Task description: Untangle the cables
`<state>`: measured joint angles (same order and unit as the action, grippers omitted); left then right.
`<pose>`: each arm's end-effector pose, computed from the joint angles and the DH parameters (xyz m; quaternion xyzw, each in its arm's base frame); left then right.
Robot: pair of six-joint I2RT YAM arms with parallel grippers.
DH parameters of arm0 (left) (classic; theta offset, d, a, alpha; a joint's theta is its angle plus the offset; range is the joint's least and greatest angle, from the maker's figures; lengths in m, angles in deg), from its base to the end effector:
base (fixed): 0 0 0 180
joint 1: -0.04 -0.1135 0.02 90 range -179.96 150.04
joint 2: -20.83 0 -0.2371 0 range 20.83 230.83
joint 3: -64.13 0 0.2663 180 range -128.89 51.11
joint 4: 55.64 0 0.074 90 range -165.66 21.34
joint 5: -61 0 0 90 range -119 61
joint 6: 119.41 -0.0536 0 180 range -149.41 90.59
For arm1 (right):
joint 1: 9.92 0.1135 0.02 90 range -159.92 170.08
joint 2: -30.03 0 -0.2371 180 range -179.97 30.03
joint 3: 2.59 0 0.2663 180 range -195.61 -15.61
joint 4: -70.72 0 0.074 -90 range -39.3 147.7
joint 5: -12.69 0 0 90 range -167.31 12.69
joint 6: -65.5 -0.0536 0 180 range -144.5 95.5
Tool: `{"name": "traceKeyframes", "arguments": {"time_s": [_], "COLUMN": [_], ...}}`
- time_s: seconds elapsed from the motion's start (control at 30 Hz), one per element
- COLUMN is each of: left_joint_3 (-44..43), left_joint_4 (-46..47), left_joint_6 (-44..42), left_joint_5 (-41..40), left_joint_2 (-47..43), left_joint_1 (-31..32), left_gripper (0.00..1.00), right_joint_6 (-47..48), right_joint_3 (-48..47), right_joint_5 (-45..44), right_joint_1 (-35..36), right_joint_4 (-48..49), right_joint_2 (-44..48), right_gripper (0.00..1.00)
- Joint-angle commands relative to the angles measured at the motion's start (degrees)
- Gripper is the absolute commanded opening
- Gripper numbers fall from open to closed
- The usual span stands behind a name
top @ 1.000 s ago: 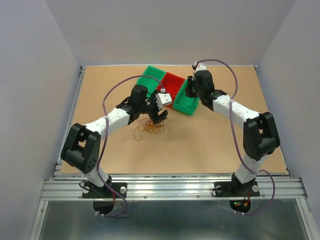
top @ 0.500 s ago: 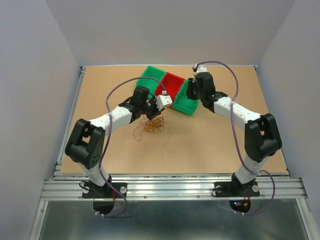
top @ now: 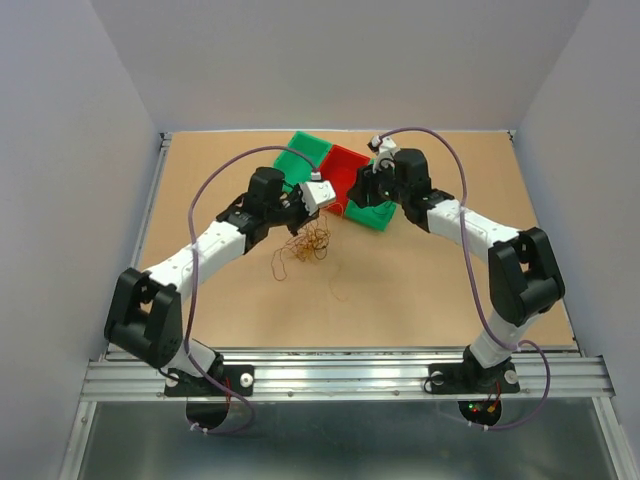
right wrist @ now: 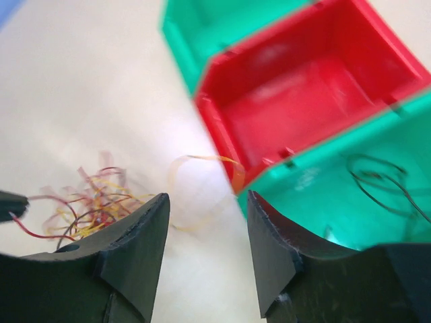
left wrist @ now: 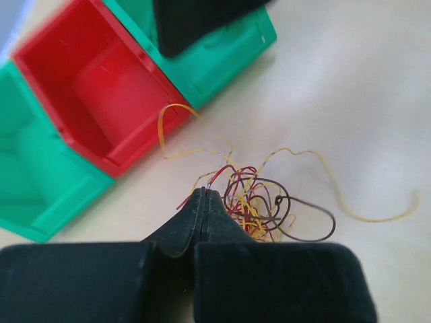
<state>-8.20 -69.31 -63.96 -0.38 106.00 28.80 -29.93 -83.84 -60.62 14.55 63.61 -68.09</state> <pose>0.3103 -0.1996 0.2365 0.5431 0.6332 -0.1842 0.5198 0.3785 0.1892 0.2200 -0.2152 0.8052 0.2566 0.4894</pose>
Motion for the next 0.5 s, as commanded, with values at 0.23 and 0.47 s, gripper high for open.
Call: {"name": "traceKeyframes", "arguments": {"time_s": [0.23, 0.47], "left_joint_3": [4.9, 6.66], "left_joint_4": [10.31, 12.77], "left_joint_6": [8.79, 10.37], "left_joint_5": [1.08, 3.63], "left_joint_2": [-15.11, -19.25], "left_joint_1": [-2.03, -2.65], "left_gripper": [0.0, 0.0], "right_joint_6": [2.96, 3.76], "right_joint_3": [5.82, 3.98], "right_joint_5": [32.77, 37.62], "right_joint_1": [1.98, 5.67], "right_joint_4": [22.29, 24.59], "right_joint_2": [0.48, -2.59], "right_gripper": [0.81, 0.87]}}
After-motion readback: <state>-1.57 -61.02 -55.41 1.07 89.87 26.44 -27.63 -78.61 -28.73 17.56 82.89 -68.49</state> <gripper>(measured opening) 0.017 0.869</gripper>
